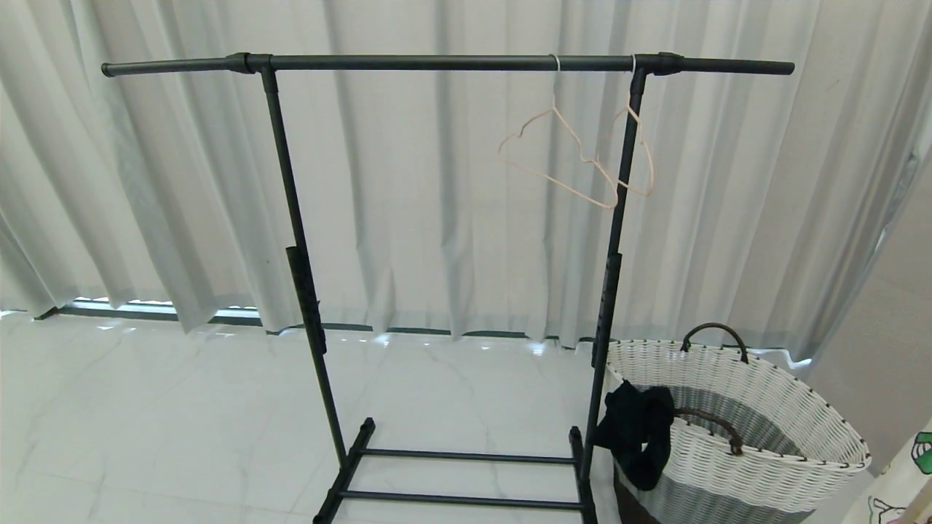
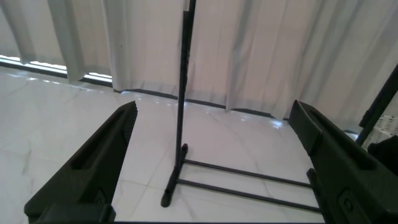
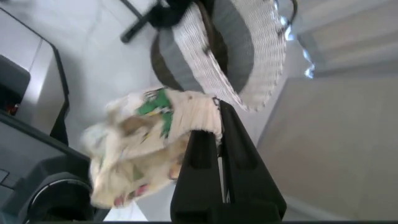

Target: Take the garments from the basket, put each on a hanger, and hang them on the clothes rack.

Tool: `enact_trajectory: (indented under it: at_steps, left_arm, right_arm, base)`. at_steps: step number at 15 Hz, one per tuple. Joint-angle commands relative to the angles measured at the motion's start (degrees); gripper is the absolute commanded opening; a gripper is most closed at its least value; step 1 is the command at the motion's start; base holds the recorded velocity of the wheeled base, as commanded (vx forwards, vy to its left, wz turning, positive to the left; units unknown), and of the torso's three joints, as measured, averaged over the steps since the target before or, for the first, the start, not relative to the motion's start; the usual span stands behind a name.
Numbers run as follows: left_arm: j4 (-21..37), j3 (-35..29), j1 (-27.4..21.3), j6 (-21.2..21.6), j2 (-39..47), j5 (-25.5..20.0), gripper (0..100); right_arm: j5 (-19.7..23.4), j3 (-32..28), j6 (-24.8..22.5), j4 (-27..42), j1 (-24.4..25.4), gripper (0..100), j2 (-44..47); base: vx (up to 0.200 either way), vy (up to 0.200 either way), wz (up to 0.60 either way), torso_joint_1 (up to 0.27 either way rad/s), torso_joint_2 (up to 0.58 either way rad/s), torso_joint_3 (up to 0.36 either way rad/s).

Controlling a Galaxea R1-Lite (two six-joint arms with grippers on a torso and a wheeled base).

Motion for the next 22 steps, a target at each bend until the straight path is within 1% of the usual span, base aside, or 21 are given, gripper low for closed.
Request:
enact_trajectory:
  at_steps: [1, 8, 9, 10, 13, 15, 17, 20, 22]
  left_arm:
    - [-0.1, 0.0, 0.1, 0.0, 0.0, -0.1, 100]
    - [-0.1, 0.0, 0.1, -0.1, 0.0, 0.0, 100]
    - [-0.1, 0.0, 0.1, -0.1, 0.0, 0.0, 100]
    - [-0.1, 0.0, 0.1, 0.0, 0.1, -0.1, 100]
    - [-0.1, 0.0, 0.1, 0.8, 0.1, -0.1, 100]
    - [0.0, 0.0, 0.1, 1.3, 0.1, -0.3, 100]
    - [0.0, 0.0, 0.1, 4.4, 0.1, -1.9, 100]
    - [0.0, 0.0, 0.1, 6.1, 0.1, -2.7, 100]
    - [0.0, 0.0, 0.1, 6.2, 0.1, -2.9, 100]
  right_arm:
    - [-0.1, 0.1, 0.0, 0.1, 1.3, 0, 0.4]
    - [-0.1, 0.1, 0.5, -0.1, 9.0, 0, 2.9]
    - [-0.1, 0.1, 1.9, -0.3, 10.6, 0, 3.4]
    - [-0.2, 0.0, 4.3, -0.6, 13.0, 0, 4.1]
    - [-0.9, 0.0, 13.9, -3.6, 21.1, 0, 6.8]
    - [-2.4, 0.0, 17.3, -6.2, 23.4, 0, 9.2]
    - [-2.8, -1.2, 17.8, -8.7, 24.2, 0, 12.7]
    - [-2.8, -6.6, 17.9, -8.9, 25.6, 0, 19.0]
    - [-2.9, -10.2, 18.5, -8.9, 26.4, 0, 22.7]
  base:
    - [0.0, 0.2, 0.0, 0.002, 0.0, 0.007]
    - [0.0, 0.2, 0.0, 0.002, 0.0, 0.003]
    - [0.0, 0.2, 0.0, 0.002, 0.0, -0.007]
    - [0.0, 0.2, 0.0, 0.002, -0.01, 0.002]
    - [0.0, 0.0, 0.0, 0.0, 0.0, 0.0]
    - [0.0, 0.0, 0.0, 0.0, 0.0, 0.0]
    - [0.0, 0.0, 0.0, 0.0, 0.0, 0.0]
    - [0.0, 0.0, 0.0, 0.0, 0.0, 0.0]
    - [0.0, 0.0, 0.0, 0.0, 0.0, 0.0]
